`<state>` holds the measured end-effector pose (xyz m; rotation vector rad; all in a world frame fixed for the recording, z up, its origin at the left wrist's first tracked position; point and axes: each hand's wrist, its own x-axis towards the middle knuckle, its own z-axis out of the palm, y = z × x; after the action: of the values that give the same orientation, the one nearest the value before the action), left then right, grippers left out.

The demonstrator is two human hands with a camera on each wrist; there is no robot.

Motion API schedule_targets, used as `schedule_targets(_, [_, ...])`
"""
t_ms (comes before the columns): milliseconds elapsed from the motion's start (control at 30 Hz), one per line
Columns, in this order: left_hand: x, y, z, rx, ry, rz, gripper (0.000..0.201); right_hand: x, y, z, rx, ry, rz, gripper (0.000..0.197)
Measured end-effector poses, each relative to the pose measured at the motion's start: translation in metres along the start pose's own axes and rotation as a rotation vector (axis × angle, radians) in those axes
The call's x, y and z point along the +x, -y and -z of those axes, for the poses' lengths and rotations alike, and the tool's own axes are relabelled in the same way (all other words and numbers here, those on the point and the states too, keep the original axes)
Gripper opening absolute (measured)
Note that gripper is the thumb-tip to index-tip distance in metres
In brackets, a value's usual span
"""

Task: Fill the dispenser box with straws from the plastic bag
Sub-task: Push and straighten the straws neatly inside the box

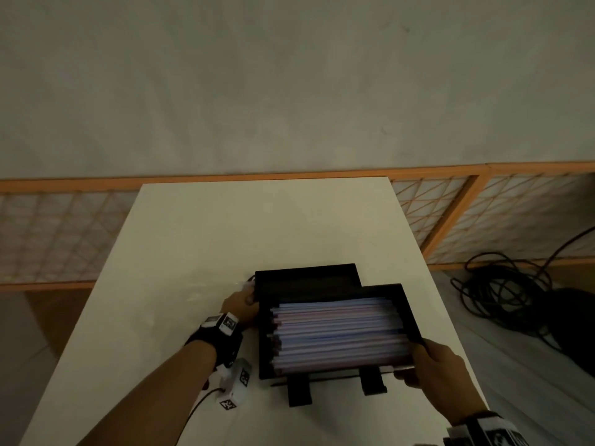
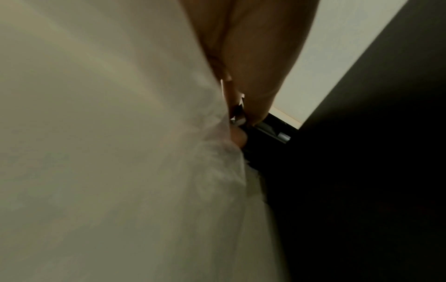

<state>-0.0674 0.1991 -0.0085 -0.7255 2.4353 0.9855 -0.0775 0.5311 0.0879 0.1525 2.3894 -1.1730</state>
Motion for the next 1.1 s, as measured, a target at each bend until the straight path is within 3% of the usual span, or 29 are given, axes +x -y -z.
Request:
schedule_targets(167, [0.01,0.004,-0.002,-0.186,0.05,0.089,0.075,0.007,0.01,-0.009,0.004,-0.031,-0.018,0.033])
schedule_targets(267, [0.019,0.004,-0.002,-0.32,0.046,0.09,0.063,0.005,0.011,-0.01,-0.164,-0.038,0.036,0.027])
schedule_targets(333, [0.021,0.011,-0.004,-0.324,0.063,0.017,0.06,-0.004,0.013,-0.009,-0.425,-0.196,0.213,0.028])
schedule_targets(400, [0.025,0.02,-0.009,-0.304,0.066,-0.073,0.076,-0.017,0.025,-0.012,-0.558,-0.32,0.505,0.038])
schedule_targets(433, [0.035,0.028,-0.016,-0.291,0.056,-0.106,0.082,-0.024,0.034,-0.016,-0.557,-0.3,0.668,0.032])
schedule_targets(500, [0.035,0.033,-0.019,-0.31,0.059,-0.121,0.092,-0.032,0.05,-0.029,-0.566,-0.033,0.842,0.023])
schedule_targets(567, [0.028,0.035,-0.017,-0.371,0.002,-0.1,0.091,-0.032,0.056,-0.05,-0.677,0.257,0.837,0.036])
schedule_targets(600, [0.008,0.021,-0.008,-0.384,-0.027,-0.088,0.081,-0.031,0.058,-0.059,-0.764,0.332,0.824,0.045])
schedule_targets(700, [-0.025,0.007,0.005,-0.331,-0.213,-0.117,0.038,-0.025,0.061,-0.074,-0.875,0.276,0.822,0.051])
schedule_targets(800, [-0.05,0.01,0.012,-0.379,-0.375,-0.138,0.036,-0.023,0.07,-0.079,-0.795,0.158,0.93,0.037])
schedule_targets(900, [-0.074,0.004,0.014,-0.552,-0.368,-0.126,0.039,-0.023,0.084,-0.095,-0.855,0.305,0.997,0.052])
schedule_targets(1000, [-0.097,-0.012,0.015,-0.704,-0.301,-0.158,0.038,-0.02,0.091,-0.106,-1.001,0.456,0.943,0.077])
schedule_targets(1033, [-0.102,-0.015,0.015,-0.737,-0.267,-0.16,0.036,-0.019,0.091,-0.102,-0.957,0.432,0.918,0.082])
schedule_targets(1100, [-0.113,-0.019,0.016,-0.795,-0.164,-0.122,0.033,-0.013,0.088,-0.08,-0.701,0.214,0.834,0.075])
